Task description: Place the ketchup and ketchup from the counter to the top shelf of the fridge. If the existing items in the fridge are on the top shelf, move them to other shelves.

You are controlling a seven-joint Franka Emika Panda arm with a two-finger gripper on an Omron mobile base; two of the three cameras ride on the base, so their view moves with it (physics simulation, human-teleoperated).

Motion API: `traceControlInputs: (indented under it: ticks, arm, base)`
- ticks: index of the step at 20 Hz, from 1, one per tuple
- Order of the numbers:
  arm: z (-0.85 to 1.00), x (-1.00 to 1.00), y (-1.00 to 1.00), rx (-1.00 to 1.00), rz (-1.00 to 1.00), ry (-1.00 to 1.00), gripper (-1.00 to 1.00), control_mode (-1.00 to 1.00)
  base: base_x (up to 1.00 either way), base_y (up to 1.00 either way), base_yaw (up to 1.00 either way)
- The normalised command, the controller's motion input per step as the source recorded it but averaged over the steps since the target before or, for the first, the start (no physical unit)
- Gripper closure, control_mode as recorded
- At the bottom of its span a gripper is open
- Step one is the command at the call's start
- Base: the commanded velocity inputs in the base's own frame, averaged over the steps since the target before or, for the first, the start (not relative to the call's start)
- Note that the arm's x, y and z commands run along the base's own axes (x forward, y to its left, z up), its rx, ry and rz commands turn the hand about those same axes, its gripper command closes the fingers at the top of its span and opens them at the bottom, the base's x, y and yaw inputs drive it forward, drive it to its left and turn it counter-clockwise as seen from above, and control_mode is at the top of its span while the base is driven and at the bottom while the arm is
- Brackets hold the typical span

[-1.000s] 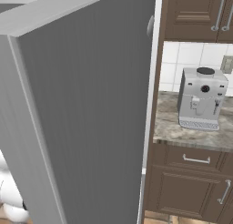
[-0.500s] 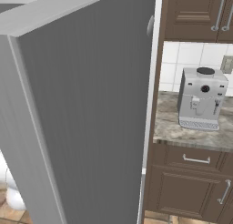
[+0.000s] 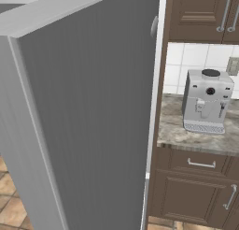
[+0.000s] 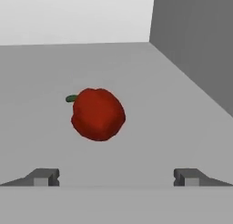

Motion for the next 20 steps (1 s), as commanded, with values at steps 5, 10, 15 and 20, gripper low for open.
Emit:
traceControlInputs:
  ticks: [5, 10, 15, 20]
  arm:
    - [-0.02, 0.59, 0.00, 0.00, 0.00, 0.07, -1.00, -1.00]
    - [-0.12, 0.51, 0.03, 0.00, 0.00, 0.05, -1.00, -1.00]
    - [-0.25, 0.40, 0.04, 0.00, 0.00, 0.01, -1.00, -1.00]
    - [-0.34, 0.26, 0.00, 0.00, 0.00, 0.00, 1.00, -1.00]
  base:
    - [0.00, 0.00, 0.00]
    - [0.00, 0.00, 0.00]
    - [0.00, 0.00, 0.00]
    - [0.00, 0.00, 0.00]
